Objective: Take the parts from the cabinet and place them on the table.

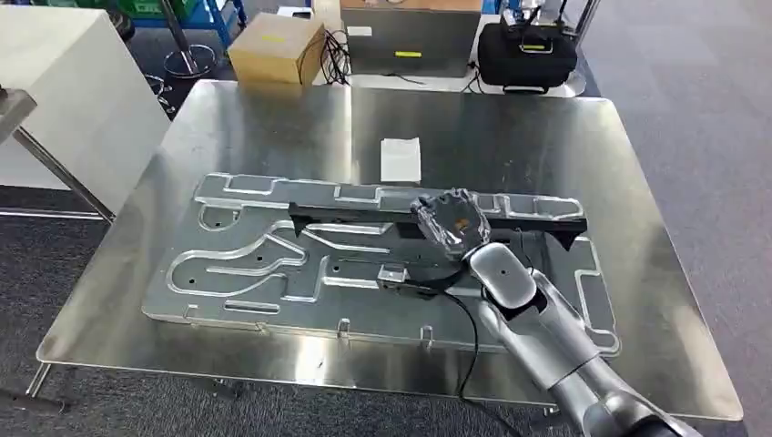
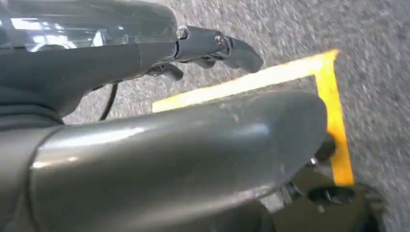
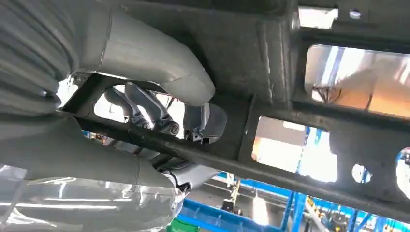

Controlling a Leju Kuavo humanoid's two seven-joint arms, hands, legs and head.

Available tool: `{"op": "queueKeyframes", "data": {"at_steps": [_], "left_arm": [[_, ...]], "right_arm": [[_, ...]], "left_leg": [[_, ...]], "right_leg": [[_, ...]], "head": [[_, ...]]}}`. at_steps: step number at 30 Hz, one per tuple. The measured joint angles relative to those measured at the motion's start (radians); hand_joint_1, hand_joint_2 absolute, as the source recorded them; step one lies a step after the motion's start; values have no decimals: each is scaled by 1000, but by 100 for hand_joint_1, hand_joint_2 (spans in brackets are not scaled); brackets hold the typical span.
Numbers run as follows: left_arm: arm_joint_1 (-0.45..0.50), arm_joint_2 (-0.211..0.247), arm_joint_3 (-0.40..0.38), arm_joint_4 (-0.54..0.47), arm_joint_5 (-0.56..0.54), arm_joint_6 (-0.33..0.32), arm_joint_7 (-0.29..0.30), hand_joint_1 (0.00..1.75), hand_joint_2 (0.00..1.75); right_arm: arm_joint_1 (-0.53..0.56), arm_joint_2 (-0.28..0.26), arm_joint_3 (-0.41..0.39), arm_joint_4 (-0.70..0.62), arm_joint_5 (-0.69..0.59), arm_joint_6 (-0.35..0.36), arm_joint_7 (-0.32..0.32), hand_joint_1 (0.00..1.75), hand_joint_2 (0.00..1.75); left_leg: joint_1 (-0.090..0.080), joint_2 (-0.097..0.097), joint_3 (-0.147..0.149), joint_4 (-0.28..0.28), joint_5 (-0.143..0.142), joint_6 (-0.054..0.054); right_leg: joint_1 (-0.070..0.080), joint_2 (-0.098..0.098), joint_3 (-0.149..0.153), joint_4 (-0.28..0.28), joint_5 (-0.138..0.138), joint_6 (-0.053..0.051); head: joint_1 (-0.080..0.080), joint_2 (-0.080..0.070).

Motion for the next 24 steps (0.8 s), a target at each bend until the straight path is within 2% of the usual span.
{"op": "queueKeyframes", "data": {"at_steps": [2, 3, 5, 6, 7, 8, 10, 11, 12, 13, 14, 15, 16, 17, 19, 20, 21, 22, 23, 24], "left_arm": [[-2, 3, 0, 0, -1, 0, -2, 0, 0], [-4, 3, 0, 0, -1, 0, -2, 0, 175], [-4, 2, 0, 0, -4, 0, -3, 0, 175], [-1, 3, 0, 0, -6, 0, -5, 0, 175], [1, 3, -1, 0, -7, 0, -5, 0, 175], [2, 3, -1, 0, -8, 1, -5, 0, 175], [0, 5, -1, 0, -10, 0, -5, 0, 175], [0, 4, -1, 0, -10, 0, -6, 0, 175], [-2, 4, -1, 0, -10, -2, -8, 0, 175], [-3, 4, -1, 0, -10, -2, -8, 0, 175], [1, 4, -1, 0, -10, -2, -8, 0, 0], [3, 4, -1, 1, -10, -2, -8, 0, 0], [2, 3, -1, 1, -9, -2, -8, 0, 0], [1, 3, -1, 1, -6, -3, -8, 0, 0], [1, 3, -1, 1, -3, -4, -8, 0, 0], [1, 3, -1, 1, -2, -4, -8, 0, 0], [1, 3, -1, 1, 0, -5, -8, 0, 0], [1, 3, -1, 1, 1, -6, -8, 0, 0], [1, 3, -1, 1, 2, -7, -8, 0, 0], [1, 3, -1, 1, 3, -8, -8, 0, 0]], "right_arm": [[0, 3, -7, 4, -5, 1, -2, 175, 175], [-1, 4, -10, 6, -7, 1, -2, 0, 0], [2, 7, -13, 13, -8, -6, -2, 0, 0], [2, 9, -17, 18, -10, -6, -1, 0, 0], [2, 11, -19, 22, -10, -7, -2, 0, 0], [3, 11, -22, 26, -10, -7, -2, 0, 0], [6, 13, -27, 35, -10, -6, -1, 0, 0], [8, 13, -31, 39, -10, -7, 0, 0, 0], [11, 13, -36, 44, -10, -8, 0, 0, 0], [13, 13, -37, 47, -10, -8, 0, 0, 0], [16, 13, -37, 50, -10, -9, -1, 0, 0], [17, 14, -39, 53, -10, -9, 0, 0, 0], [18, 13, -39, 55, -10, -9, 0, 0, 0], [19, 13, -43, 58, -10, -10, 0, 0, 0], [20, 13, -52, 62, -10, -11, 0, 0, 0], [24, 13, -54, 64, -10, -11, 0, 0, 0], [31, 13, -54, 67, -10, -12, -1, 0, 0], [37, 13, -55, 69, -10, -13, -1, 0, 0], [41, 13, -56, 71, -10, -13, -1, 0, 0], [41, 13, -57, 71, -10, -13, -2, 0, 0]], "left_leg": [[3, 7, -12, 47, -32, -5], [4, 8, -42, 108, -66, -9], [9, 10, -121, 254, -137, -19], [10, 10, -147, 300, -149, -24], [13, 10, -148, 293, -133, -27], [16, 11, -128, 241, -95, -29], [21, 11, -47, 60, 5, -33], [23, 9, -31, 6, 8, -36], [15, 9, -38, 2, -31, -17], [14, 10, -39, 7, -4, -8], [14, 9, -41, 9, 7, 0], [10, 10, -41, 9, 11, 6], [16, 12, -39, -1, 23, 19], [16, 13, -40, -1, 27, 24], [14, 13, -44, -1, 29, 28], [12, 14, -45, -1, 28, 29], [11, 14, -46, -1, 28, 29], [11, 13, -45, -1, 27, 30], [10, 12, -44, -1, 26, 30], [10, 11, -42, -1, 25, 29]], "right_leg": [[-7, -6, 26, -14, -3, -11], [-7, -8, 27, -15, -5, -15], [-6, -9, 26, -15, -6, -17], [-7, -8, 26, -14, -6, -17], [-8, -8, 27, -14, -6, -16], [-10, -6, 27, -12, -6, -16], [-15, -4, 26, -4, -7, -6], [-14, -3, 23, 3, -8, 2], [-12, 0, 14, 9, -6, 9], [-10, 1, 8, 9, -5, 17], [-10, 1, 8, 8, -3, 24], [-13, 2, 9, 4, 1, 31], [-16, 2, 4, 8, -4, 38], [-17, -1, -3, 27, -23, 41], [-17, -3, -65, 167, -105, 46], [-17, -3, -102, 246, -137, 48], [-17, -3, -131, 306, -153, 49], [-16, -3, -138, 317, -145, 48], [-16, -3, -122, 280, -114, 44], [-15, -3, -87, 210, -72, 39]], "head": [[-3, 0], [-12, 0], [-8, 0], [-11, 0], [-10, 0], [-11, 0], [-11, 0], [-11, 0], [-11, 0], [-10, 0], [-11, 0], [-10, 0], [-11, 0], [-9, 0], [-3, 0], [-4, 0], [-4, 0], [-4, 0], [-3, 0], [-3, 0]]}}
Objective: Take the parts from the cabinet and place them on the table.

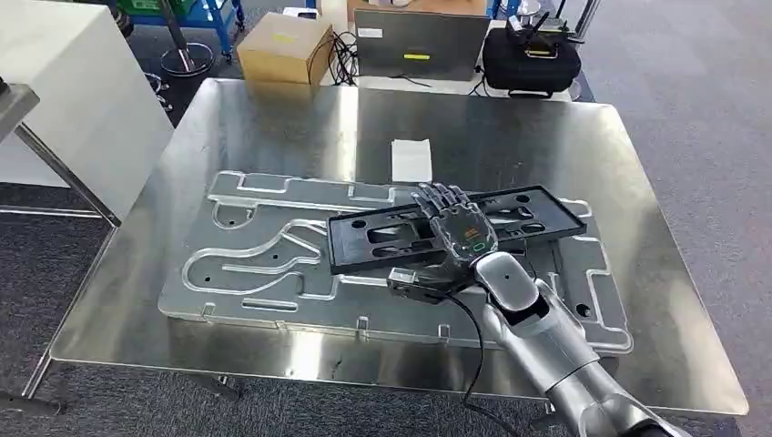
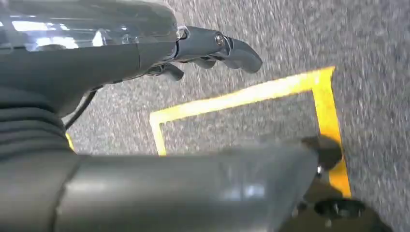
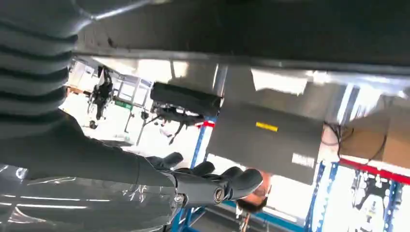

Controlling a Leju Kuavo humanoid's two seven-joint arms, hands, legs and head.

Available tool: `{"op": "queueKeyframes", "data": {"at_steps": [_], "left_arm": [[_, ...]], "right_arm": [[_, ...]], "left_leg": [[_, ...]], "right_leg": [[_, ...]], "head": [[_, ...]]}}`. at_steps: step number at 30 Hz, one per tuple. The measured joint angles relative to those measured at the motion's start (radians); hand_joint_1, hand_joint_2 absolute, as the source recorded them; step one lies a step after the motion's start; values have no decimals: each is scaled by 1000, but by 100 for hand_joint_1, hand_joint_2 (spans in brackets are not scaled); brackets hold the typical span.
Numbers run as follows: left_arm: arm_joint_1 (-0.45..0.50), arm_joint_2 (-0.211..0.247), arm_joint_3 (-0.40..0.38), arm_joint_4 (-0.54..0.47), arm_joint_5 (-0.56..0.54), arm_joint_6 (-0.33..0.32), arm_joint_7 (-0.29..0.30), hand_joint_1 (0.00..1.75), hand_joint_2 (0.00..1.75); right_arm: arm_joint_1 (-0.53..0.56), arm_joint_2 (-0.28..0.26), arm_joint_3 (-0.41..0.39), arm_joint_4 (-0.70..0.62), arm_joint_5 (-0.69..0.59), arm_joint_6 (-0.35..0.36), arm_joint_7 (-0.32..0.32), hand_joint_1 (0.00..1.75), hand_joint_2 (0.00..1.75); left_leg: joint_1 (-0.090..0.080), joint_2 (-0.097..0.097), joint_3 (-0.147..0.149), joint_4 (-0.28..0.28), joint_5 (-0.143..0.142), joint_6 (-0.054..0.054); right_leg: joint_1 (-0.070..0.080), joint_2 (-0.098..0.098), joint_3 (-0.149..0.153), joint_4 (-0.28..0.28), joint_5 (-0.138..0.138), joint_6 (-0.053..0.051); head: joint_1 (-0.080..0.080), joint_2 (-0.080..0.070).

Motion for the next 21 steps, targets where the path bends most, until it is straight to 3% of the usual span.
{"op": "queueKeyframes", "data": {"at_steps": [1, 2, 3, 6, 7, 9, 11, 12, 13, 14, 16, 17, 18, 21], "left_arm": [[0, 0, 0, 0, 1, -3, 0, 0, 0], [0, -1, 0, 0, 2, -5, 0, 0, 0], [0, -3, 0, 1, 3, -8, -1, 0, 0], [-1, -3, 3, 1, 16, -15, -4, 0, 0], [-2, -3, 3, 1, 16, -15, -5, 0, 0], [-1, -2, 4, 1, 17, -15, -6, 0, 0], [-1, -2, 4, 1, 17, -16, -7, 0, 0], [-1, -2, 4, 1, 16, -16, -7, 0, 0], [-1, -3, 4, 1, 16, -16, -7, 0, 0], [0, -3, 4, 1, 17, -19, -7, 0, 0], [-1, -3, 4, 1, 19, -26, -8, 0, 0], [-3, -3, 4, 1, 19, -29, -9, 0, 0], [-5, -3, 4, 1, 21, -30, -10, 0, 0], [-4, -3, 4, 1, 23, -31, -12, 0, 0]], "right_arm": [[-2, 0, -3, 0, 0, -1, 0, 0, 0], [-3, 0, -6, 0, 0, -2, -1, 0, 0], [-4, 1, -7, 0, 0, -4, -2, 0, 0], [-2, 1, -7, 0, 0, -5, -6, 0, 0], [-3, 1, -7, 0, 0, -6, -8, 0, 0], [-4, 2, -7, 0, 0, -7, -8, 0, 0], [-2, 4, -7, 0, 0, -8, -9, 0, 0], [-1, 4, -7, 2, 0, -8, -9, 0, 0], [1, 4, -7, 3, 0, -7, -10, 0, 0], [2, 4, -7, 5, 0, -8, -10, 0, 0], [2, 4, -8, 5, 0, -8, -10, 0, 0], [2, 4, -8, 5, 0, -9, -10, 0, 0], [2, 3, -10, 5, 0, -10, -11, 0, 0], [3, 4, -12, 5, 1, -14, -12, 0, 0]], "left_leg": [[-1, -1, 4, 0, -3, -2], [-1, -1, 6, 0, -6, -5], [-9, -1, 3, 5, -6, -9], [-4, -1, 1, -1, -2, -23], [-10, -2, 1, -1, -3, -31], [-6, 1, -22, 60, -67, -35], [-2, 1, -82, 216, -152, -43], [-2, 1, -105, 279, -177, -46], [-2, 1, -109, 301, -177, -49], [-2, 1, -90, 274, -156, -49], [-1, 1, 8, 104, -78, -47], [-1, 1, 57, 18, -59, -45], [-9, 0, 54, 5, -65, -39], [-11, -1, 45, 5, -45, -20]], "right_leg": [[2, 0, 51, -103, 50, -8], [6, 0, 87, -183, 71, -18], [13, 0, 97, -194, 64, -20], [17, 1, 92, -198, 64, -26], [7, -1, 94, -213, 71, -35], [3, -6, 95, -223, 81, -48], [4, -7, 87, -221, 85, -51], [5, -7, 81, -220, 88, -50], [5, -8, 76, -216, 92, -49], [5, -8, 69, -212, 94, -47], [3, -7, 55, -200, 99, -41], [3, -7, 50, -193, 102, -37], [9, -6, 47, -191, 107, -29], [7, -6, 48, -202, 129, -10]], "head": [[0, 0], [0, 0], [-3, 0], [0, 0], [-2, 0], [-4, 0], [-5, 0], [-5, 0], [-5, 0], [-5, 0], [-5, 0], [-5, 0], [-5, 0], [-2, 0]]}}
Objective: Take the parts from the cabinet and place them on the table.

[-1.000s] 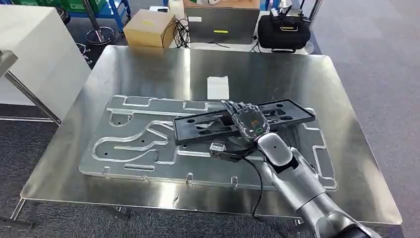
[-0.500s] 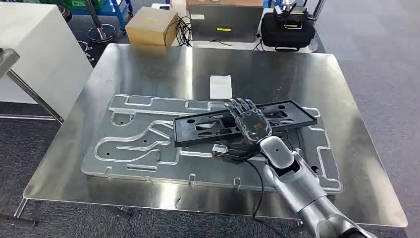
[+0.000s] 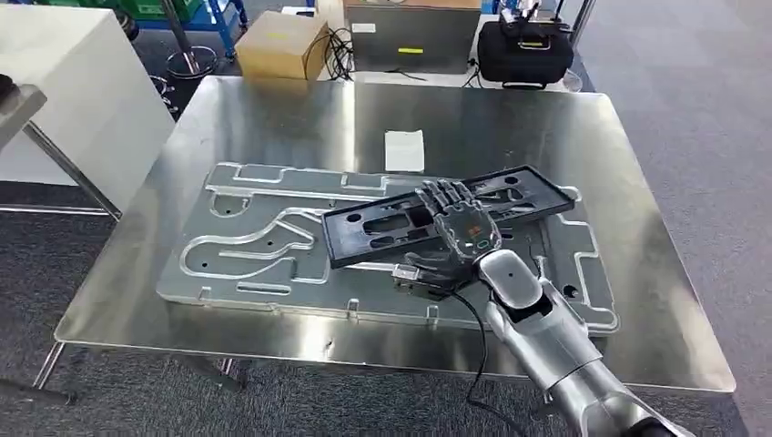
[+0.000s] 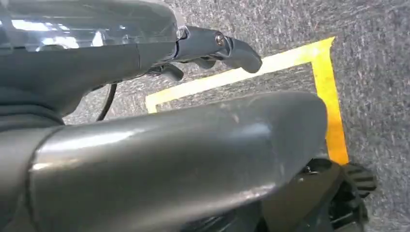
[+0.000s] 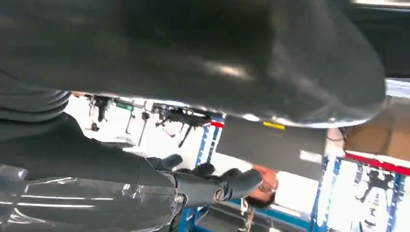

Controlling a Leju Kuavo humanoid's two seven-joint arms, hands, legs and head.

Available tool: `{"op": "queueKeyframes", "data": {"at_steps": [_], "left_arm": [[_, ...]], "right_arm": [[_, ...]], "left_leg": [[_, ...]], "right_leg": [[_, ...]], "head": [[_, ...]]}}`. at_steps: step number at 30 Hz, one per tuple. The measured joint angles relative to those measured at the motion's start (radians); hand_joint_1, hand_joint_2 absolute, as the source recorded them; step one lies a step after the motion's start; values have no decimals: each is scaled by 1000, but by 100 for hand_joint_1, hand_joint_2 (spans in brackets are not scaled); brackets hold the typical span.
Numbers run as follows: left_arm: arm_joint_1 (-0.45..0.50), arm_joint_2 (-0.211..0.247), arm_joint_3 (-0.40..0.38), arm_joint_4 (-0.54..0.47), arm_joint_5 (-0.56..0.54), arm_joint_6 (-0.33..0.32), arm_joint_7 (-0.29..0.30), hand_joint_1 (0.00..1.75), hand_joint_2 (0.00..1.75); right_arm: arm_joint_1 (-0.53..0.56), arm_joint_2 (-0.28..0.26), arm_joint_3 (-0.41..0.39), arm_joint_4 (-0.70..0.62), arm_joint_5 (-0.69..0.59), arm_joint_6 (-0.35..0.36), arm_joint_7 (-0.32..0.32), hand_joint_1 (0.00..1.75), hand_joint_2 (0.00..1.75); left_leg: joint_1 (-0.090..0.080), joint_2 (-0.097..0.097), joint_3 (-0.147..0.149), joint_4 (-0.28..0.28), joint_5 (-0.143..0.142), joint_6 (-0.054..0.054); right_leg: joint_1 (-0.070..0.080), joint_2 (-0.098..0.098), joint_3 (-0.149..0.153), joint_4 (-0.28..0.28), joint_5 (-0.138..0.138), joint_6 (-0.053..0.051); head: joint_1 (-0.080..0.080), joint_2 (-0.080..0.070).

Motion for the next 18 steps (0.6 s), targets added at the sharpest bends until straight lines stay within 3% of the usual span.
{"op": "queueKeyframes", "data": {"at_steps": [2, 3, 5, 7, 8, 9, 10, 11, 12, 13, 14, 17, 18], "left_arm": [[1, -3, 0, 2, 0, -1, 0, 0, 0], [-2, -4, 0, 2, 0, -1, 0, 0, 0], [-3, -3, 0, 2, 0, -1, 0, 0, 0], [-3, -3, 0, 2, 1, -1, 0, 0, 0], [-2, -3, 0, 2, 1, -1, 0, 0, 0], [-2, -3, 0, 2, 1, -2, 0, 0, 0], [-2, -3, 0, 2, 1, -3, 0, 0, 0], [-2, -4, 0, 2, 1, -5, 0, 0, 0], [-2, -4, 0, 2, 1, -6, 0, 0, 0], [-2, -4, 0, 2, 1, -7, 0, 0, 0], [-2, -5, 0, 2, 1, -7, 0, 0, 0], [-3, -5, 0, 2, 2, -8, 0, 0, 0], [0, -5, 0, 2, 2, -8, 0, 0, 0]], "right_arm": [[3, -1, -2, 0, 0, -2, 0, 0, 0], [4, -2, -3, 1, 0, -2, 0, 0, 0], [3, -2, -4, 1, 0, -4, -1, 0, 0], [6, -1, -4, 2, 0, -5, -2, 0, 0], [9, -1, -4, 4, 0, -6, -2, 0, 0], [11, -1, -4, 6, 0, -6, -2, 0, 0], [11, -1, -4, 8, 0, -6, -3, 0, 0], [10, -1, -4, 8, 1, -8, -4, 0, 0], [8, -1, -4, 8, 1, -9, -4, 0, 0], [4, -1, -5, 8, 2, -10, -5, 0, 0], [3, 0, -5, 8, 2, -12, -5, 0, 0], [3, 1, -6, 8, 3, -13, -6, 0, 0], [4, 1, -6, 8, 3, -14, -6, 0, 0]], "left_leg": [[8, 4, -10, -16, 25, 14], [8, 7, -13, -14, 35, 19], [8, 8, -39, -17, 55, 30], [7, 10, -68, -15, 75, 30], [7, 10, -82, -13, 84, 29], [7, 10, -96, -12, 93, 28], [7, 10, -109, -9, 101, 25], [7, 10, -120, -7, 108, 23], [7, 9, -128, -4, 115, 18], [4, 9, -133, -3, 121, 12], [2, 8, -135, -2, 128, 7], [5, 8, -135, -13, 149, -7], [4, 6, -137, -21, 160, -15]], "right_leg": [[-2, 6, -8, -2, 8, 10], [-4, 8, -17, 8, -18, 13], [-6, 6, -47, 101, -128, 20], [-7, 5, -83, 256, -219, 28], [-8, 5, -86, 305, -226, 30], [-8, 5, -67, 306, -208, 30], [-8, 5, -26, 266, -176, 28], [-8, 4, 33, 190, -146, 25], [-8, 4, 99, 102, -136, 21], [-5, 5, 164, 15, -161, 14], [1, 7, 180, -28, -168, 6], [7, 7, 167, -22, -155, -5], [7, 5, 161, -25, -144, -15]], "head": [[0, 0], [-4, 0], [10, 0], [9, 0], [10, 0], [10, 0], [10, 0], [10, 0], [10, 0], [10, 0], [8, 0], [12, 0], [11, 0]]}}
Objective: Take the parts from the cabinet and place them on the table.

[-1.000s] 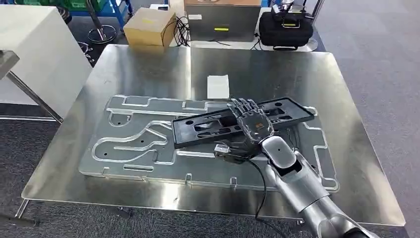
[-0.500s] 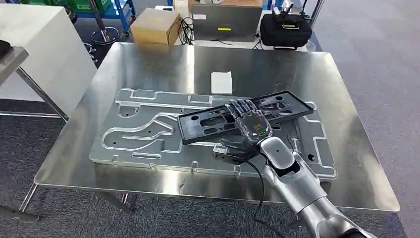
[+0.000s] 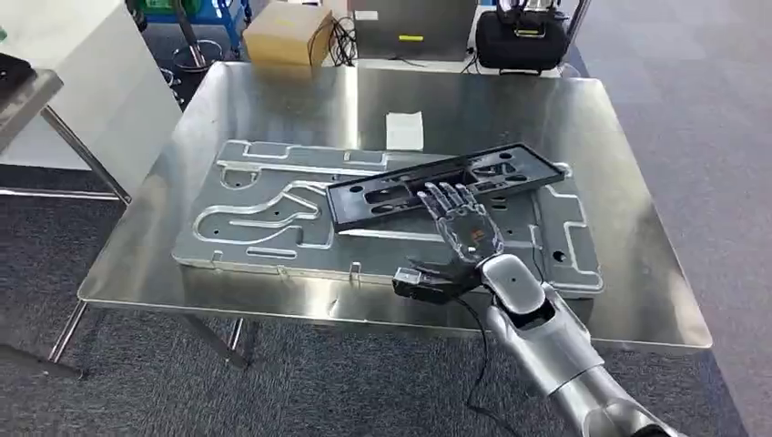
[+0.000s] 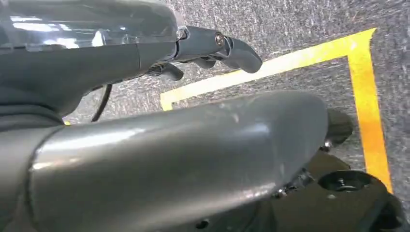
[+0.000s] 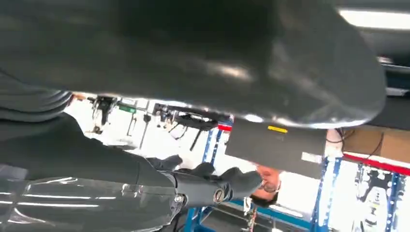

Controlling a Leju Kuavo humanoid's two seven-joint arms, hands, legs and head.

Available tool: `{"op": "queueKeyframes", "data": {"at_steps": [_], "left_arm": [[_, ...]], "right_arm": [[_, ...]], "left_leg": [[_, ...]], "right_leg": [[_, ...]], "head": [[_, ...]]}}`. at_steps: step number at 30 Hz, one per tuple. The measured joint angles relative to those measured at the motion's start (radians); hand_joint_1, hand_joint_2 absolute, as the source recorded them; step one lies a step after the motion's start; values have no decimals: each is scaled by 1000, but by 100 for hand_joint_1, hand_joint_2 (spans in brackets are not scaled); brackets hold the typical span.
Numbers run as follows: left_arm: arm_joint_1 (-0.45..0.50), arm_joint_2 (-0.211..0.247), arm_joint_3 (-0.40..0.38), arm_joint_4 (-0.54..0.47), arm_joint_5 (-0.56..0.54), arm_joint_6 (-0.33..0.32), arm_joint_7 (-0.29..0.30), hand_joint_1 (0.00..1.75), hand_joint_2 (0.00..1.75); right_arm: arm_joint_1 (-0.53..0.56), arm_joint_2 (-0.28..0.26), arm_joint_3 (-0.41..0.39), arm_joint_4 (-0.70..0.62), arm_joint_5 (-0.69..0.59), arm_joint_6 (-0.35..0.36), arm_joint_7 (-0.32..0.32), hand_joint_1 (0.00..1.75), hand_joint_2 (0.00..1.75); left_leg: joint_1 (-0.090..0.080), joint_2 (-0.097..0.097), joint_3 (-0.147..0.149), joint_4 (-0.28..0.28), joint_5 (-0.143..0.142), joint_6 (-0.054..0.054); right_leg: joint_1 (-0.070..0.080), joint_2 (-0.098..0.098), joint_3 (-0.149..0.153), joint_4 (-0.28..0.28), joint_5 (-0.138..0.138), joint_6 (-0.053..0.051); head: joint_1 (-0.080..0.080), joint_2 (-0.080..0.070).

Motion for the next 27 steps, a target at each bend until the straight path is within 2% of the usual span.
{"op": "queueKeyframes", "data": {"at_steps": [1, 2, 3, 4, 5, 6, 7, 8, 9, 10, 11, 12, 13, 15, 16, 17, 18, 20, 21, 22, 23, 24, 25, 26, 27], "left_arm": [[0, 0, 0, 0, 0, 0, 0, 0, 0], [0, 0, 0, 0, 0, 0, 0, 0, 0], [1, 0, 0, 0, 0, 0, 0, 0, 0], [2, 0, 0, 0, 0, 0, 1, 0, 0], [2, 0, 0, 0, 0, 0, 1, 0, 0], [0, 0, 0, 0, 0, 0, 1, 0, 0], [0, 0, 0, 0, 1, -2, 1, 0, 0], [0, 0, 0, 0, 1, -2, 1, 0, 0], [0, 0, 0, 0, 1, -1, 1, 0, 0], [-1, 0, 0, 0, 1, -2, 1, 0, 0], [-3, 2, 0, 0, 1, -1, 1, 0, 0], [-5, 4, 0, 0, 1, -2, 0, 0, 0], [-6, 4, 0, 0, 1, -1, 0, 0, 0], [-5, 4, 0, 0, 1, -1, 0, 0, 0], [-3, 3, 0, 0, 1, -2, -1, 0, 0], [-6, 1, 0, 1, 1, -3, -1, 0, 0], [-5, 1, 0, 1, 1, -3, 0, 0, 0], [-5, 2, 0, 1, 2, -3, 0, 0, 0], [-5, 2, 0, 1, 2, -3, 0, 0, 0], [-5, 2, 0, 1, 2, -3, 0, 0, 0], [-5, 2, 1, 1, 4, -3, 0, 0, 0], [-4, 2, 1, 1, 5, -3, 0, 0, 0], [-4, 2, 1, 1, 8, -3, 0, 0, 0], [-4, 2, 2, 1, 8, -3, 0, 0, 0], [-4, 2, 2, 1, 9, -3, 0, 0, 0]], "right_arm": [[0, 2, 0, 0, 1, -3, -1, 0, 0], [-1, 2, 0, 0, 2, -3, -1, 0, 0], [-1, 2, 0, 0, 2, -5, -1, 0, 0], [0, 4, 0, 0, 3, -7, -1, 0, 0], [3, 5, 0, 0, 3, -7, -1, 0, 0], [4, 5, 0, 0, 3, -8, -1, 0, 0], [6, 5, 0, 0, 5, -8, -2, 0, 0], [7, 5, 0, 0, 6, -8, -2, 0, 0], [7, 6, 0, 0, 7, -8, -2, 0, 0], [7, 6, 0, 0, 8, -8, -2, 0, 0], [7, 7, 0, 0, 9, -9, -2, 0, 0], [6, 7, 0, -1, 10, -10, -2, 0, 0], [7, 7, 0, -1, 11, -11, -2, 0, 0], [7, 8, -1, 0, 12, -14, -2, 0, 0], [10, 8, -1, 0, 15, -15, -2, 0, 0], [13, 7, -1, 0, 15, -15, -2, 0, 0], [14, 7, -2, 0, 16, -16, -2, 0, 0], [16, 7, -2, 0, 16, -18, -1, 0, 0], [20, 7, -2, 0, 18, -20, 0, 0, 0], [24, 6, -3, 0, 18, -22, 1, 0, 0], [28, 5, -3, 0, 18, -26, 3, 0, 0], [32, 5, -4, 0, 19, -30, 4, 0, 0], [35, 5, -5, -3, 20, -34, 6, 0, 0], [37, 5, -6, -8, 21, -35, 8, 0, 0], [37, 4, -8, -16, 21, -37, 8, 0, 0]], "left_leg": [[0, -1, -7, 5, -9, -5], [2, 0, -20, 26, -52, -7], [3, 0, -37, 82, -121, -9], [3, 0, -54, 158, -184, -13], [3, 0, -70, 239, -230, -15], [3, 0, -79, 305, -243, -17], [3, 0, -71, 332, -224, -16], [3, 0, -43, 317, -184, -14], [3, 0, 7, 262, -142, -10], [1, 0, 67, 187, -126, -4], [0, -1, 140, 92, -148, 4], [-7, 0, 197, -4, -183, 8], [-7, -1, 203, -14, -192, 9], [-14, -2, 187, -11, -177, 18], [-3, 1, 180, -22, -159, 27], [-2, 9, 171, -23, -146, 32], [-2, 10, 156, -22, -133, 43], [-2, 12, 119, -19, -106, 48], [-3, 12, 100, -18, -93, 47], [-2, 12, 81, -15, -81, 45], [-1, 12, 60, -9, -70, 42], [0, 12, 43, -3, -61, 39], [1, 12, 24, 5, -52, 35], [1, 12, 10, 13, -46, 29], [-1, 11, 0, 20, -40, 22]], "right_leg": [[-13, -6, -6, -14, 17, -12], [-11, -7, -17, -15, 29, -21], [-11, -7, -32, -15, 41, -28], [-10, -7, -47, -14, 52, -28], [-8, -7, -62, -12, 64, -29], [-6, -7, -80, -9, 76, -29], [-4, -8, -97, -5, 86, -28], [-3, -9, -114, -1, 96, -27], [-1, -8, -132, 4, 106, -25], [0, -8, -145, 8, 115, -23], [0, -8, -153, 14, 124, -20], [6, -7, -160, 20, 129, -15], [4, -9, -161, 17, 140, -8], [-2, -11, -161, 9, 162, 3], [4, -8, -166, 7, 169, 10], [-3, -2, -175, 21, 135, 15], [-3, -2, -192, 65, 68, 17], [-10, -2, -227, 210, -52, 27], [-13, -2, -235, 274, -77, 32], [-16, -2, -230, 310, -65, 37], [-19, -2, -211, 313, -23, 40], [-22, -3, -179, 285, 18, 40], [-24, -3, -124, 222, 47, 40], [-24, -3, -60, 141, 44, 38], [-21, -2, -5, 52, -11, 33]], "head": [[0, 0], [-2, 0], [-8, 0], [-10, 0], [-10, 0], [-10, 0], [-10, 0], [-10, 0], [-10, 0], [-10, 0], [-10, 0], [-10, 0], [-8, 0], [-14, 0], [-8, 0], [-12, 0], [-2, 0], [-1, 0], [-1, 0], [1, 0], [2, 0], [2, 0], [2, 0], [2, 0], [3, 0]]}}
